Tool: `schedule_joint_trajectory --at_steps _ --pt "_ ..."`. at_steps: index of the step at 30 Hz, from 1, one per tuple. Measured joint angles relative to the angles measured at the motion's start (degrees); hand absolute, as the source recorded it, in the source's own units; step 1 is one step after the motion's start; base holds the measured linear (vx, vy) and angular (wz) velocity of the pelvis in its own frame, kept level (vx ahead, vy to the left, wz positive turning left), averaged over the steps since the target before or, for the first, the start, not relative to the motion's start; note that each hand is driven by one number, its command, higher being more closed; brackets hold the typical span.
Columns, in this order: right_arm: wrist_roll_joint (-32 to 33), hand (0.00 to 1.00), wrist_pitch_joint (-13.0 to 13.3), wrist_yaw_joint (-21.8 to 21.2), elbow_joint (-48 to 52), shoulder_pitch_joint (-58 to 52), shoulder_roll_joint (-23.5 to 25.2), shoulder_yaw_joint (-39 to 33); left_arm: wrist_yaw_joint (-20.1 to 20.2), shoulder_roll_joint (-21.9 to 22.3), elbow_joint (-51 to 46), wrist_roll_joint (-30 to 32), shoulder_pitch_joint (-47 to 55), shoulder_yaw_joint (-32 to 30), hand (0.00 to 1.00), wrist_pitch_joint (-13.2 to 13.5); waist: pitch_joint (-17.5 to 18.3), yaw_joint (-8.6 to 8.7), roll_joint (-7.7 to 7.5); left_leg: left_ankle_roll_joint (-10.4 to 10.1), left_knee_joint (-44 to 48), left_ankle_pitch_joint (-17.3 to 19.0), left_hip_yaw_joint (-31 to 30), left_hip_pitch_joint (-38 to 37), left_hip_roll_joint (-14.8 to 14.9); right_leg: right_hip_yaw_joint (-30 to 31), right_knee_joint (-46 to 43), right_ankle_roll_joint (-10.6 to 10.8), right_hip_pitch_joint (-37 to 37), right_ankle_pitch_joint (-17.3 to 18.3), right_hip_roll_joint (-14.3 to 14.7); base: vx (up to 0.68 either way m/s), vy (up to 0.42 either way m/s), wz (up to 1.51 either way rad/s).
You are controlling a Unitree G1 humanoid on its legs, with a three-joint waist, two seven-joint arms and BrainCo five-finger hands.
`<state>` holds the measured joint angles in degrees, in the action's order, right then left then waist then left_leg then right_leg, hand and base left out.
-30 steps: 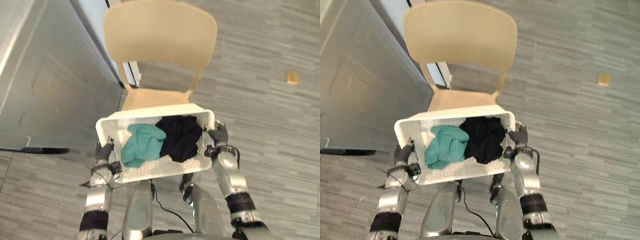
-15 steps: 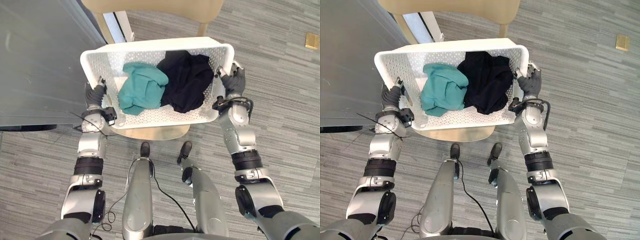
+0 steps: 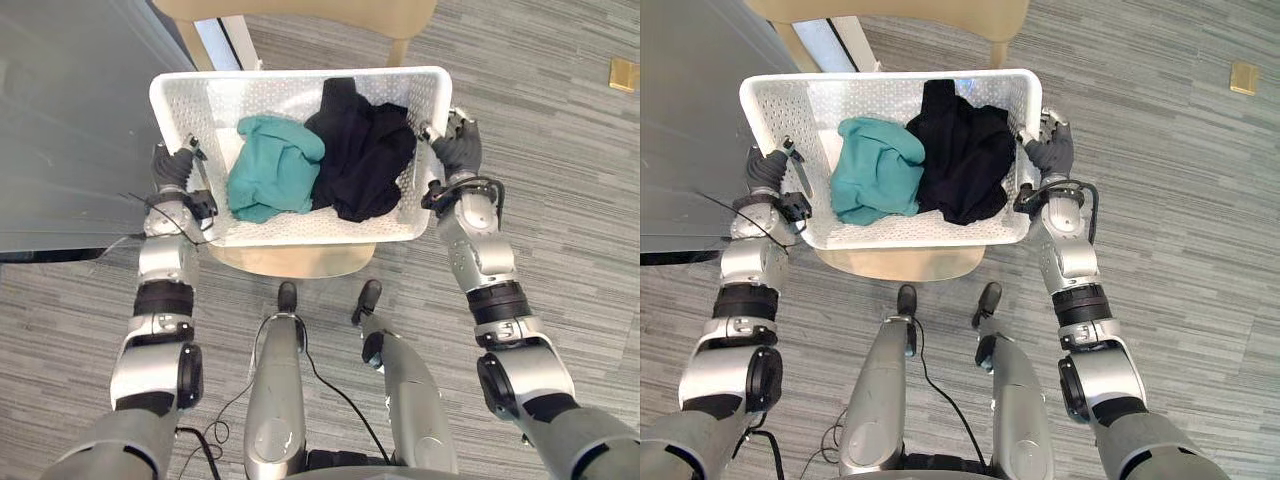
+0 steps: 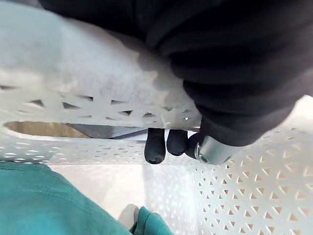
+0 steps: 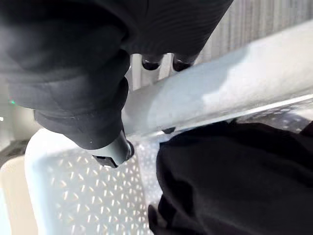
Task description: Pick up the laundry basket with both hands and put the clothes into the washing machine.
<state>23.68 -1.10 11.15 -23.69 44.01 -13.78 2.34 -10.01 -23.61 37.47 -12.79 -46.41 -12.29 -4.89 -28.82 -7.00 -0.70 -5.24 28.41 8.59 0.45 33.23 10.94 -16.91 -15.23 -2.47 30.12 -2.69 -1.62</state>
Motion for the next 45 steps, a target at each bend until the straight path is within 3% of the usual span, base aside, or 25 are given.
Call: schedule_joint_trajectory --at_steps 3,8,14,25,28,32,35,36,37,38,39,40,41,42,43,44,45 --pt "1.0 0.00 -1.8 -0.2 -1.5 -3.1 0.0 0.8 -1.7 -0.9 0.4 -0.1 -0.9 -3.2 0.00 -0.8 0.0 -0.06 -0.01 -0.6 -0.5 -0.4 0.0 -0.2 0.3 -0.4 0.6 -0.3 -0.2 -0.2 0.4 0.04 -0.043 0.03" --pt "2.8 0.00 -1.6 0.1 -1.1 -4.1 -0.3 0.2 -8.7 -3.0 -3.1 0.0 -0.5 -6.6 0.00 -0.3 0.0 -0.10 -0.04 -2.2 -3.8 -2.3 0.0 -2.6 0.7 -1.8 0.9 -0.3 -1.6 -0.2 0.5 0.05 -0.054 0.09" --pt "3.6 0.00 -0.5 0.5 2.7 -6.5 -1.6 -2.3 -9.2 -6.1 -9.0 0.0 0.8 -6.6 0.00 2.9 0.2 -0.17 -0.73 -2.1 -6.4 -3.4 0.8 -5.2 0.7 -1.8 2.6 -0.5 -3.8 -0.3 0.7 0.02 -0.051 0.04" --pt "5.5 0.00 -0.2 0.0 5.0 -10.8 -4.3 -6.3 -7.7 -6.8 -12.2 -0.1 5.7 -6.6 0.00 2.9 0.5 -0.04 -1.21 -2.1 -6.7 -3.6 1.2 -7.4 0.7 -1.6 2.8 -0.7 -5.7 -0.5 0.9 0.00 0.000 0.00" --pt "5.5 0.00 -0.2 0.0 9.5 -17.2 -3.9 -8.7 -7.8 -6.3 -22.0 -0.1 13.1 -7.3 0.00 3.7 1.1 -0.09 -2.16 -2.1 -7.6 -3.6 1.9 -9.3 0.6 -1.0 2.8 -0.7 -6.8 -0.5 0.8 0.03 -0.004 -0.08" --pt "3.7 0.00 0.7 0.1 14.4 -29.3 0.4 -13.3 -7.9 1.7 -30.7 -0.1 29.4 -11.6 0.00 5.5 1.1 -0.01 -2.19 -1.0 -7.9 -2.5 4.3 -15.9 -0.1 1.3 0.3 0.4 -10.8 1.1 0.1 0.04 0.041 -0.20" --pt "-1.6 0.00 0.4 -0.3 13.3 -36.9 4.3 -14.1 -7.4 10.3 -33.0 -0.1 40.6 -11.5 0.00 6.0 1.3 0.78 -2.12 0.4 -3.2 0.9 5.3 -18.1 -1.5 3.6 -6.1 1.1 -11.1 4.6 -1.6 -0.05 0.092 -0.23" --pt "-3.1 0.00 -0.2 -0.6 11.5 -38.8 5.8 -13.4 -7.1 12.8 -33.0 -0.3 44.5 -10.8 0.00 6.0 1.6 1.61 -2.31 1.3 -2.1 1.3 5.2 -18.5 -2.0 4.7 -5.4 2.2 -11.9 3.9 -1.6 -0.13 0.131 -0.38" --pt "-4.1 0.00 -0.7 -1.5 8.9 -39.2 6.7 -13.1 -6.3 15.1 -32.9 -0.7 47.4 -10.8 0.00 5.9 2.2 1.46 -1.26 1.9 -3.5 0.9 4.9 -19.1 -0.4 4.8 -3.5 4.0 -13.3 3.2 -0.5 -0.13 0.068 -0.45" --pt "-4.6 0.00 -1.2 -1.7 7.8 -39.7 7.3 -13.0 -5.9 16.5 -32.8 -0.8 48.7 -10.8 0.00 5.9 2.4 1.46 -0.79 1.8 -3.4 0.8 6.0 -19.6 0.4 3.9 -12.0 3.1 -12.5 5.9 -1.5 -0.15 0.048 -0.26" --pt "-5.9 0.00 -1.9 -2.6 6.0 -42.2 9.2 -13.0 -4.8 18.4 -32.4 -1.2 50.8 -9.6 0.00 5.8 3.0 1.61 -1.28 2.0 -2.9 1.0 6.1 -21.4 -0.8 3.9 -29.4 2.6 -13.1 11.8 -5.3 -0.13 0.013 0.02" --pt "-6.7 0.00 -2.5 -3.6 4.5 -45.4 11.2 -12.2 -3.7 20.4 -32.5 -1.3 53.9 -9.1 0.00 5.8 5.8 1.32 -2.45 2.2 -2.9 1.1 6.1 -22.0 -2.2 7.0 -39.8 5.9 -14.8 13.9 -7.8 -0.13 0.027 0.21" --pt "-7.1 0.00 -2.8 -4.0 4.4 -47.0 12.2 -11.1 -3.5 21.4 -32.5 -1.4 55.6 -9.1 0.00 5.8 7.5 1.06 -2.67 2.2 -2.8 1.1 6.0 -21.8 -2.7 9.1 -42.6 7.2 -16.0 14.5 -8.0 -0.10 -0.038 0.12" --pt "-8.2 0.00 -3.0 -5.0 4.4 -49.9 13.8 -9.2 -2.8 23.9 -32.5 -1.9 58.8 -8.5 0.00 5.7 10.7 0.12 -2.87 2.1 -2.4 0.8 6.0 -21.1 -3.0 13.3 -43.1 9.0 -19.8 14.8 -7.5 -0.09 -0.109 0.06" --pt "-8.6 0.00 -3.1 -5.9 4.5 -52.1 14.5 -7.3 -2.5 25.6 -32.5 -2.5 61.7 -7.9 0.00 5.6 13.4 -0.84 -2.36 1.7 -1.4 0.6 5.9 -19.6 -3.1 16.5 -36.9 9.8 -24.5 14.2 -6.4 -0.10 -0.132 0.07" --pt "-8.6 0.00 -3.1 -6.1 4.5 -52.7 14.7 -6.6 -2.4 26.4 -32.4 -2.6 62.6 -7.6 0.00 5.4 14.6 -1.28 -2.76 1.3 -0.7 0.3 5.4 -18.7 -3.0 17.4 -32.8 11.0 -26.7 17.4 -5.6 -0.14 -0.157 0.26" --pt "-8.5 0.00 -3.2 -6.3 4.5 -52.7 14.7 -5.9 -2.2 27.6 -32.1 -3.0 63.9 -6.1 0.00 4.9 15.2 -1.76 -1.41 1.5 -0.2 -1.3 4.3 -17.4 -2.9 17.0 -27.3 9.5 -29.8 20.7 -3.7 -0.20 -0.138 0.48"
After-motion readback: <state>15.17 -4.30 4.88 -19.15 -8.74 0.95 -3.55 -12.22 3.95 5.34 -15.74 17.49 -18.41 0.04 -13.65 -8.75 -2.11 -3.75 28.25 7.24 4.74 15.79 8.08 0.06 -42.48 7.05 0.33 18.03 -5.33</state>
